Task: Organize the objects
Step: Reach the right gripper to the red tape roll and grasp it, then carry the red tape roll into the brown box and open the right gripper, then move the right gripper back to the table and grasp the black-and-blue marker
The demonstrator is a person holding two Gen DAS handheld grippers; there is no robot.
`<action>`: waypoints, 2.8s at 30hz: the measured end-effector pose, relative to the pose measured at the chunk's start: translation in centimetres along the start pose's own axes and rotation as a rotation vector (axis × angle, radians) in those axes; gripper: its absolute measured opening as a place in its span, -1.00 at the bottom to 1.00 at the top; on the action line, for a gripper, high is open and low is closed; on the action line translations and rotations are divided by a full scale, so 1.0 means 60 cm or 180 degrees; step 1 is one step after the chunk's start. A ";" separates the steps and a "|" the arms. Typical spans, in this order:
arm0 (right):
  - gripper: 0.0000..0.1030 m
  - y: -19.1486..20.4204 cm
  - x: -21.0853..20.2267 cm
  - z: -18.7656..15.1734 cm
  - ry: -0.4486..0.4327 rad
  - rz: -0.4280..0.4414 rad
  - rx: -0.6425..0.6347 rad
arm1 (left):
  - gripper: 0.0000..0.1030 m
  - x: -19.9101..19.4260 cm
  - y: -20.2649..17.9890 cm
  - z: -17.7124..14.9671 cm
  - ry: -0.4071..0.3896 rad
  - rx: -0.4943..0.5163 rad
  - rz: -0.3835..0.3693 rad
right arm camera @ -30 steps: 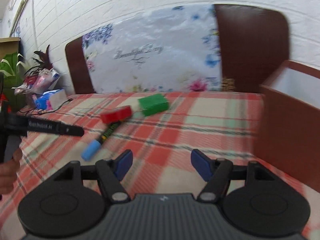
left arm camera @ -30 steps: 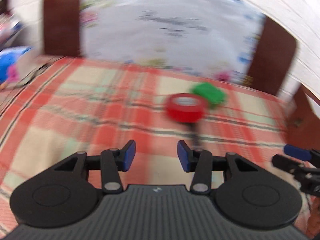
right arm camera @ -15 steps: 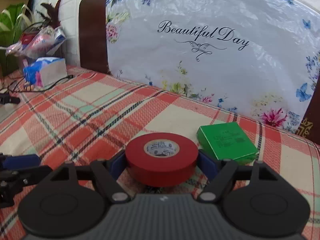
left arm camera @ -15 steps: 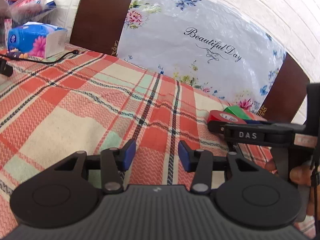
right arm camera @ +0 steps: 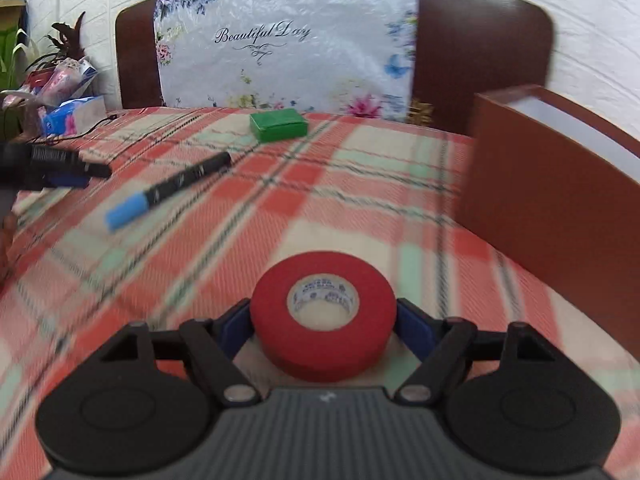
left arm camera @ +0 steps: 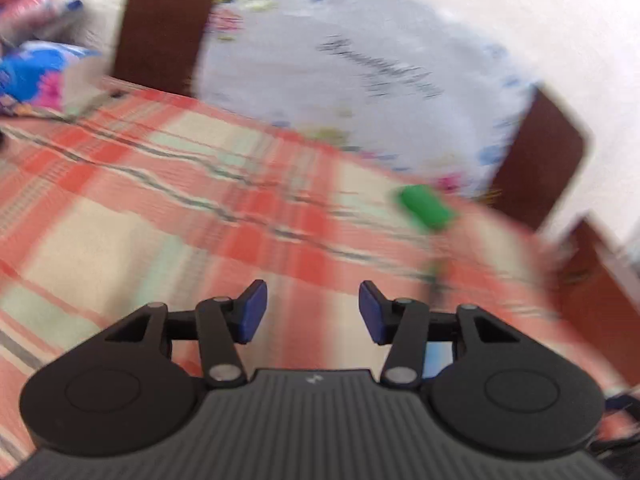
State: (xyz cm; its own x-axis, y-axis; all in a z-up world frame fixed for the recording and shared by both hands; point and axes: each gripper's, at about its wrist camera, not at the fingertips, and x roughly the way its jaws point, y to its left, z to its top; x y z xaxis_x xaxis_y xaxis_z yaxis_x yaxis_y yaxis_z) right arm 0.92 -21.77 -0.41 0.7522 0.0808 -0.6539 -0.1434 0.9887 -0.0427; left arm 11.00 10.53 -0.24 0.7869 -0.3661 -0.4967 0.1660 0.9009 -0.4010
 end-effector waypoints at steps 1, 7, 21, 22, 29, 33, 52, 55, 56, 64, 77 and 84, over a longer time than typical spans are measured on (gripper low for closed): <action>0.64 -0.010 -0.020 -0.019 0.0005 -0.0019 0.0028 | 0.01 -0.013 -0.036 -0.002 0.0023 0.0112 -0.0216; 0.81 -0.038 -0.065 -0.051 -0.0135 -0.0098 0.0241 | 0.02 0.001 -0.267 -0.057 0.0827 0.1114 -0.0919; 0.46 -0.019 -0.022 -0.029 -0.0122 0.0123 -0.0106 | -0.37 0.080 -0.331 -0.111 0.1576 0.1110 -0.0702; 0.45 -0.023 -0.021 -0.028 -0.0129 0.0153 -0.0059 | -0.43 0.083 -0.336 -0.106 0.1598 0.1119 -0.0667; 0.45 -0.077 -0.088 -0.014 -0.0625 -0.0278 0.0192 | -0.47 0.047 -0.484 -0.063 0.1135 0.1699 -0.1007; 0.45 -0.139 -0.137 0.008 -0.0947 -0.0759 0.0222 | -0.47 0.055 -0.580 -0.035 0.0996 0.1761 -0.1338; 0.51 -0.304 -0.129 0.006 -0.0976 -0.1286 0.0698 | -0.46 0.152 -0.719 -0.075 0.0973 0.2007 -0.1319; 0.51 -0.285 -0.144 -0.005 -0.1059 -0.1255 0.0807 | -0.46 0.131 -0.701 -0.065 0.0843 0.2061 -0.1184; 0.51 -0.281 -0.151 -0.009 -0.1073 -0.1241 0.0835 | -0.46 0.123 -0.696 -0.062 0.0795 0.2088 -0.1141; 0.52 -0.230 -0.192 -0.032 -0.1079 -0.1085 0.1024 | -0.44 0.079 -0.621 -0.059 0.0715 0.2080 -0.0801; 0.52 -0.134 -0.159 0.017 -0.0932 -0.0728 0.0740 | -0.41 0.061 -0.445 -0.034 0.0663 0.1804 -0.0103; 0.52 -0.076 -0.117 0.060 -0.0834 -0.0499 0.0537 | -0.38 0.058 -0.349 -0.010 0.0587 0.1590 0.0192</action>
State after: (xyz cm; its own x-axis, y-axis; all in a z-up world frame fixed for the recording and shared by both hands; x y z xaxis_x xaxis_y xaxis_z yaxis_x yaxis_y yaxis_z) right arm -1.43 -26.37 7.10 0.8994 -0.0658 -0.4321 0.0788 0.9968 0.0123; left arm 9.90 -9.74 5.98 0.6938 -0.3047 -0.6525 0.4218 0.9063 0.0253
